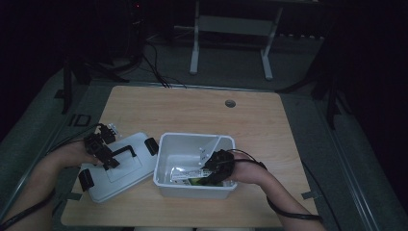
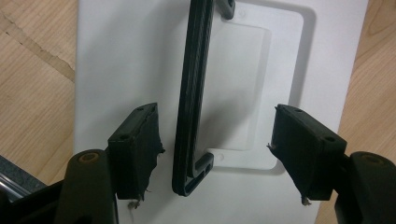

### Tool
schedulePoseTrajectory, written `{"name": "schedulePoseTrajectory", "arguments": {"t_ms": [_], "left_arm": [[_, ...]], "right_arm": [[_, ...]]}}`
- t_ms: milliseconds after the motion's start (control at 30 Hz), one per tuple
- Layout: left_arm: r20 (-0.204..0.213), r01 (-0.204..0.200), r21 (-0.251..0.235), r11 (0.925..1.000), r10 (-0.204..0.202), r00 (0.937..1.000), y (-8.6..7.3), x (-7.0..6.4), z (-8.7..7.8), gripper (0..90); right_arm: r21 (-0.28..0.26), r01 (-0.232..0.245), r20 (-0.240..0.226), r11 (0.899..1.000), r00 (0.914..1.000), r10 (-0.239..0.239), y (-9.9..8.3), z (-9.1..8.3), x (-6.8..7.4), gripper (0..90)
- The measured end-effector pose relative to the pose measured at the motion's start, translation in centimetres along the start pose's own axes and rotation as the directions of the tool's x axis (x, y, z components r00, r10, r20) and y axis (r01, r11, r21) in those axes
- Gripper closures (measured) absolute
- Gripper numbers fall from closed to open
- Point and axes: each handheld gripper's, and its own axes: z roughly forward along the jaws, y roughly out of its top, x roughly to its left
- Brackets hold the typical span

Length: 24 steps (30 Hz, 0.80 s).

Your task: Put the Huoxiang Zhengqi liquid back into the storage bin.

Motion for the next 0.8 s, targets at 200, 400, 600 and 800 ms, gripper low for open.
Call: {"name": "schedulePoseTrajectory", "arguments": {"t_ms": [200, 400, 600, 800], "left_arm": [[-0.003, -0.001, 0.011, 0.9999, 0.001, 1.0000, -0.1, 0.0, 0.1, 32.7], [0.002, -0.001, 0.012, 0.9999, 0.001, 1.0000, -0.2, 0.1, 0.2, 32.7], [0.006, 0.002, 0.001, 1.0000, -0.002, 1.0000, -0.2, 0.1, 0.0, 32.7], [0.020, -0.003, -0.008, 1.0000, 0.003, 0.9998, -0.2, 0.0, -0.2, 32.7]], "right_arm": [[0.043, 0.016, 0.007, 0.999, 0.9998, -0.016, 0.0, 0.3, 0.3, 61.4], [0.015, -0.012, -0.018, 1.000, 0.9998, 0.012, -0.3, -0.3, 0.1, 54.4], [-0.035, -0.035, 0.013, 0.999, 0.9993, 0.035, -0.7, -1.4, -0.1, 50.4], [-0.107, -0.086, 0.057, 0.990, 0.9940, 0.093, -1.2, -2.9, -0.7, 48.2]]}}
